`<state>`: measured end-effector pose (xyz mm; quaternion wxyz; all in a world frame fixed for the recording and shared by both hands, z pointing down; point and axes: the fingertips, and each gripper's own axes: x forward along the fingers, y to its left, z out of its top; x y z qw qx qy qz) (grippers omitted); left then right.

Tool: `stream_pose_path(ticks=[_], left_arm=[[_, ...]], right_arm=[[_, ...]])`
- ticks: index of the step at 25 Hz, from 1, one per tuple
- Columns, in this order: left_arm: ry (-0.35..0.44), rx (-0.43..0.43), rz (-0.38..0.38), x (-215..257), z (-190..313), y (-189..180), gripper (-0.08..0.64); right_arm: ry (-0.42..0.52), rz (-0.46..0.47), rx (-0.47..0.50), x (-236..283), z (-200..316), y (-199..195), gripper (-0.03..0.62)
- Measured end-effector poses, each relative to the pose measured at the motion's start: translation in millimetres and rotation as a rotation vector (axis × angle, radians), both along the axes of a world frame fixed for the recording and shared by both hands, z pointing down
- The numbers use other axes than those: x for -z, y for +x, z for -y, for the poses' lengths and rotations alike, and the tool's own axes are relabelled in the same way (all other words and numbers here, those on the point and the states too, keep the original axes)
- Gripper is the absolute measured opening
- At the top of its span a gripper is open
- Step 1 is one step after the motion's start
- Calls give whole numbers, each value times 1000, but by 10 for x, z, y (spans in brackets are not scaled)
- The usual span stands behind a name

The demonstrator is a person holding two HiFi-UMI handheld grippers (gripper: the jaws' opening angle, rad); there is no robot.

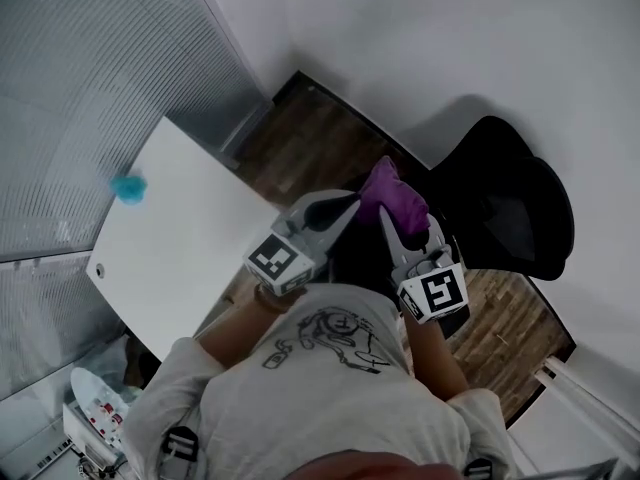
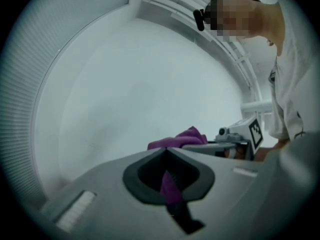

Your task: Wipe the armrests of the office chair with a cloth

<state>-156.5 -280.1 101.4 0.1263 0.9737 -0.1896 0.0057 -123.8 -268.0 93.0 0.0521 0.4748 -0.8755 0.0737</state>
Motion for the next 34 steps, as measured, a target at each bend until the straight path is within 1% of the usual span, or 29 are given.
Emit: stream_pose_path(ticks=[3, 9, 13, 17, 24, 28, 34], left_arm=[[17, -20, -25, 174, -64, 71, 0], [36, -51, -45, 356, -132, 166, 0], [38, -60, -35, 363, -111, 212, 0], [48, -65, -58, 425, -60, 261, 0], [43, -71, -63, 467, -35, 314, 0], [43, -74, -47, 423, -61, 346, 0], [28, -69, -79, 476, -65, 339, 0]], right_arm=[[19, 11, -3, 171, -64, 12, 26], [45, 16, -7, 355, -129, 65, 27], [55, 14, -24, 420, -126, 152, 26], [57, 4, -26, 430, -112, 188, 28], [60, 7, -31, 459, -108, 205, 27], [63, 4, -28, 480, -134, 243, 28], [62, 2, -30, 443, -137, 207, 28]])
